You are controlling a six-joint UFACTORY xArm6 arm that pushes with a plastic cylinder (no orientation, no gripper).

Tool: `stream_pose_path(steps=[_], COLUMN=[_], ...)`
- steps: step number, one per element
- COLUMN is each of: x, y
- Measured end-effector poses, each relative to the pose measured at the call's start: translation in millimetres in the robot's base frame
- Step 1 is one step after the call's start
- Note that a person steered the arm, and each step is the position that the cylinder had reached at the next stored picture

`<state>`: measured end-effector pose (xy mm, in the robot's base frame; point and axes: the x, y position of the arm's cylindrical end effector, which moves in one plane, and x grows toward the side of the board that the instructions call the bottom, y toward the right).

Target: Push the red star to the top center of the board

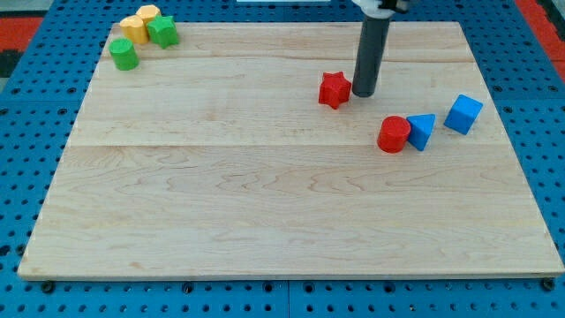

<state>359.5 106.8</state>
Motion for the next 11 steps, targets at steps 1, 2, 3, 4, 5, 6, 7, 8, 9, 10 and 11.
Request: stream_pose_path(steps=[1,2,3,4,5,6,7,8,9,10,11], x=[8.1,-64.6,-85.2,-90.7,-60.3,-74.6,-108.1,-106.6,-62.6,-55.5,-91.2], y=[-43.0,-117.6,-144.8,-148.5,-157.3,-103.3,-107.6,-107.9,-97.3,-46.1,-36.9])
